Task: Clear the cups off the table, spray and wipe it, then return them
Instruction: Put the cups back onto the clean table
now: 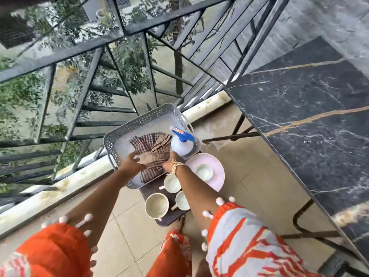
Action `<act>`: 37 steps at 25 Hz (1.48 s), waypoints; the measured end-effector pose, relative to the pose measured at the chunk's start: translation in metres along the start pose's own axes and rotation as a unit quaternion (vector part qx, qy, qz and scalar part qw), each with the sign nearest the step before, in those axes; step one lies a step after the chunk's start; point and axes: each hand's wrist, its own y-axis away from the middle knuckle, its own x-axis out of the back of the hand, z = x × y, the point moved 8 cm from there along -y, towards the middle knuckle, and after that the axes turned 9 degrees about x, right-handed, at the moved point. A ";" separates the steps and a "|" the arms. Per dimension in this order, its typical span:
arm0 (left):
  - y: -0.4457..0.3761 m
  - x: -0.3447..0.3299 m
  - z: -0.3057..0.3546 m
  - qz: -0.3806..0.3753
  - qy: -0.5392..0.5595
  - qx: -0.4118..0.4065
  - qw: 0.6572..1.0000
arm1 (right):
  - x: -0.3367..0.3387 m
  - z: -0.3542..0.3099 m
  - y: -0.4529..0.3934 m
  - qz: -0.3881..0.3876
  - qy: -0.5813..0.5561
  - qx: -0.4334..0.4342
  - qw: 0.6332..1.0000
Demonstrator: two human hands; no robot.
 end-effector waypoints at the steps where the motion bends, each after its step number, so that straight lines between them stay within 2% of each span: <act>1: 0.004 -0.006 0.000 -0.001 -0.024 0.000 1.000 | 0.002 0.004 0.005 0.000 0.009 -0.003 1.000; 6: 0.030 -0.043 0.018 0.002 -0.098 -0.052 0.994 | 0.024 0.017 0.029 0.030 -0.008 0.009 0.999; 10: 0.052 -0.088 0.041 -0.013 -0.173 -0.112 0.978 | 0.058 0.048 0.060 0.047 0.031 0.025 0.998; 14: 0.078 -0.145 0.047 -0.024 -0.176 -0.117 0.977 | 0.099 0.101 0.100 0.076 0.025 0.005 0.997; 20: 0.137 -0.254 0.059 -0.021 -0.255 -0.187 0.948 | 0.161 0.202 0.179 0.146 0.010 -0.031 0.989; 28: 0.209 -0.379 0.064 -0.074 -0.287 -0.209 0.932 | 0.205 0.315 0.248 0.215 -0.038 -0.076 0.973; 32: 0.215 -0.399 0.049 -0.074 -0.306 -0.215 0.925 | 0.199 0.338 0.253 0.223 -0.112 -0.093 0.964; 34: 0.208 -0.391 0.037 -0.066 -0.289 -0.191 0.936 | 0.183 0.338 0.246 0.217 -0.149 -0.101 0.960; 37: 0.186 -0.356 0.023 -0.008 -0.260 -0.157 0.953 | 0.151 0.324 0.224 0.182 -0.183 -0.100 0.961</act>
